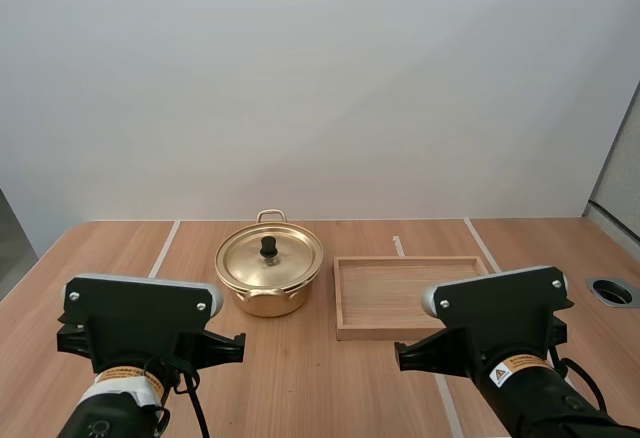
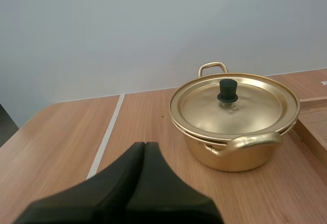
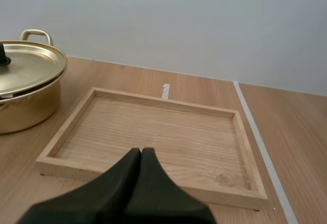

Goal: Open the pot, put the grape inside, and close it

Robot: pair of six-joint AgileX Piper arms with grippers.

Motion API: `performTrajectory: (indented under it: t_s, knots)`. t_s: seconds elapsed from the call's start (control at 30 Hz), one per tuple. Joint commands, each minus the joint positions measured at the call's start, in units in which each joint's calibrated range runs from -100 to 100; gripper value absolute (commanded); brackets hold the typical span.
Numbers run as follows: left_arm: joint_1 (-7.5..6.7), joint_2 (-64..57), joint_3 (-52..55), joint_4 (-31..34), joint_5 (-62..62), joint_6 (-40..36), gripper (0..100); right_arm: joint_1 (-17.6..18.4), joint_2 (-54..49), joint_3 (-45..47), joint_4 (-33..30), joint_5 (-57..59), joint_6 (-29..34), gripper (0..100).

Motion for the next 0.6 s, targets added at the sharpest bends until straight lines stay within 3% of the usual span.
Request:
performTrajectory:
  t_s: [0.0,0.57]
  knots:
    - [0.09,-0.35,0.0,-0.85,-0.64,-0.26,0,-0.16,-0.31,0.31,-1.16,-3.0,-0.58,0]
    - [0.09,-0.35,0.0,-0.85,-0.64,-0.26,0,-0.16,-5.15,0.31,-0.59,-0.39,-2.41,0]
